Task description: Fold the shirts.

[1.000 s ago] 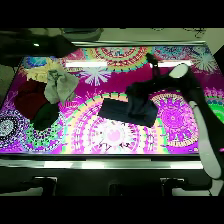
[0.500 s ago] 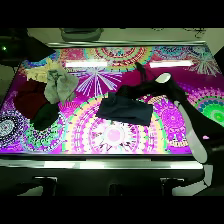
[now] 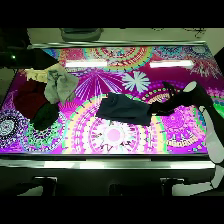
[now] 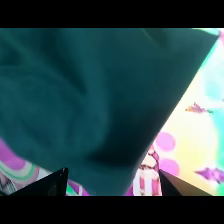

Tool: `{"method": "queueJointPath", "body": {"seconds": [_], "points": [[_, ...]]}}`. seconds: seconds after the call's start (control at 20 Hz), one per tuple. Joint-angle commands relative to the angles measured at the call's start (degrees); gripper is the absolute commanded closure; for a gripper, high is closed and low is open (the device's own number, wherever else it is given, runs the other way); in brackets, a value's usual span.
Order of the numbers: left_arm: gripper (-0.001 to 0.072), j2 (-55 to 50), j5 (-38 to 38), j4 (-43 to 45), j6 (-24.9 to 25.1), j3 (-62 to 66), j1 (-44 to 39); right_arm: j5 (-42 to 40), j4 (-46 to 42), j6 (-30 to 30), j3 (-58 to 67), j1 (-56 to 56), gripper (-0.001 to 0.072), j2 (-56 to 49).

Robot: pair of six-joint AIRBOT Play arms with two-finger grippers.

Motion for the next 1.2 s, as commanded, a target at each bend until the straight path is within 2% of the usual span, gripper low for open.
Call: {"method": "queueJointPath", "body": {"seconds": [0.0,0.1,0.15,0.2,0.25,0.3,0.35,0.5,0.75,1.0,1.15], "points": [[0.0681,-0.04,0.07,0.04,-0.57,-0.24,-0.09,-9.7,8.07,0.76,-8.2,-0.9,0.0048,-1.46],[0.0681,-0.07,0.09,0.07,-0.87,-0.24,-0.68,-12.33,14.62,-2.08,-8.31,-0.92,0.0179,-3.04],[0.0681,-0.11,0.11,0.07,-0.87,-0.24,-0.85,-13.42,18.99,-5.22,-8.31,-0.92,0.0294,-3.26],[0.0681,-0.2,0.15,0.09,-0.87,-0.24,-1.33,-13.64,22.53,-8.63,-8.22,-0.92,0.0578,-3.15],[0.0681,-0.37,0.37,0.09,-0.9,-0.24,-1.57,-12.55,26.18,-11.76,-7.63,-1.53,0.0667,-2.97],[0.0681,-0.61,0.79,0.09,-0.9,-0.24,-1.92,-10.95,27.82,-15.8,-6.25,-2.32,0.0668,-2.64],[0.0681,-0.96,1.2,0.09,-0.9,-0.24,-2.27,-9.31,27.54,-17.09,-4.46,-3.43,0.0668,-2.27],[0.0681,-2.1,1.38,0.09,-1.14,-0.31,-3.58,-5.05,25.0,-17.05,2.12,-10.12,0.0668,-1.01],[0.0681,-2.45,1.33,0.09,-1.55,-4.0,-5.42,0.26,17.44,-14.99,6.64,-28.59,0.0668,2.91],[0.0681,-2.36,1.29,0.07,-1.53,-5.66,-7.08,4.63,6.75,-12.74,6.64,-49.18,0.0667,7.43],[0.0681,-2.25,1.31,0.04,-1.53,-5.66,-7.72,9.51,-6.47,-9.05,5.7,-56.83,0.0667,8.31]]}}
